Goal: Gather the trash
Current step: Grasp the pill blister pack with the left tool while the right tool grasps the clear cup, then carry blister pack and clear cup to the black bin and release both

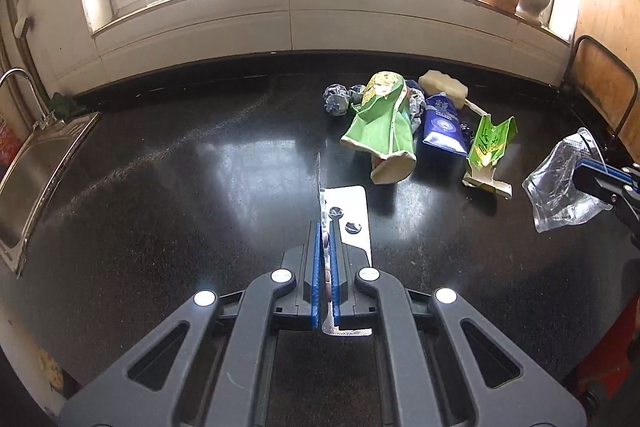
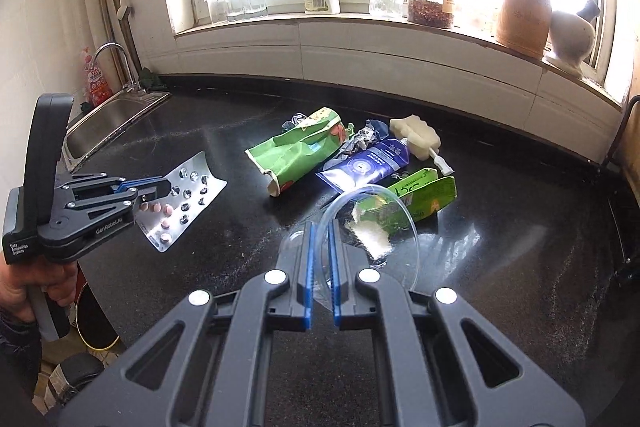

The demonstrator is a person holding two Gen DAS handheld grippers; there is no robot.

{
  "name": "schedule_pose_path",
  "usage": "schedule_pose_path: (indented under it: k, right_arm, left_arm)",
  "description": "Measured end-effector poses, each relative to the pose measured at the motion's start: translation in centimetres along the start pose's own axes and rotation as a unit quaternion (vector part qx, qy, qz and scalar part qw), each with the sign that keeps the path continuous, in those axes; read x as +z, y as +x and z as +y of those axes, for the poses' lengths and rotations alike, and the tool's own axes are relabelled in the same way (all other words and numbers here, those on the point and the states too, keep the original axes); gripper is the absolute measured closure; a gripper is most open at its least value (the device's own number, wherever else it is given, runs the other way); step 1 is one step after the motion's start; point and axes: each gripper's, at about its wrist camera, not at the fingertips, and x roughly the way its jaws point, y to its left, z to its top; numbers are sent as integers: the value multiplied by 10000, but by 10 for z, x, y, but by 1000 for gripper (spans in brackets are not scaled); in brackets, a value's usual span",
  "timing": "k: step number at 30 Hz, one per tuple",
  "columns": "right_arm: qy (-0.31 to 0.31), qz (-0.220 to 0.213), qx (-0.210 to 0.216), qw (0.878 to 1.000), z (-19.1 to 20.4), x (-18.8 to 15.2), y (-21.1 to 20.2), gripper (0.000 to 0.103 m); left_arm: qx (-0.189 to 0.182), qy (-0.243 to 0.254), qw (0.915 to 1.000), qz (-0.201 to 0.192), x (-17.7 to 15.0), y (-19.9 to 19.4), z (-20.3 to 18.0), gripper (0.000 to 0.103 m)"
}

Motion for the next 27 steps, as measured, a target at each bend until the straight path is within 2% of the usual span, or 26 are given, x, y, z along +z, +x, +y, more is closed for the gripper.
schedule_pose_path:
  k: [8,13,16,20,23,27]
  right_arm:
    - [-136,-11,110,9998,13,9,4,95]
    - [-372,-49,455,9983,49,22,10,95]
    - [-632,-50,781,9949,88,29,17,95]
    - [-1130,-8,1431,9832,163,34,28,95]
    - [-1490,89,2001,9683,225,32,36,95]
    - [-1960,324,2780,9398,308,21,43,95]
  left_arm:
    - [-3,-31,10000,-89,-8,-16,14,100]
    - [208,-221,9993,-233,-20,-43,41,100]
    - [409,-487,9976,-291,-38,-65,69,100]
    - [843,-961,9912,-332,-75,-101,119,100]
    - [1250,-1382,9821,-279,-112,-129,161,100]
    - [1767,-1931,9651,-93,-170,-161,211,100]
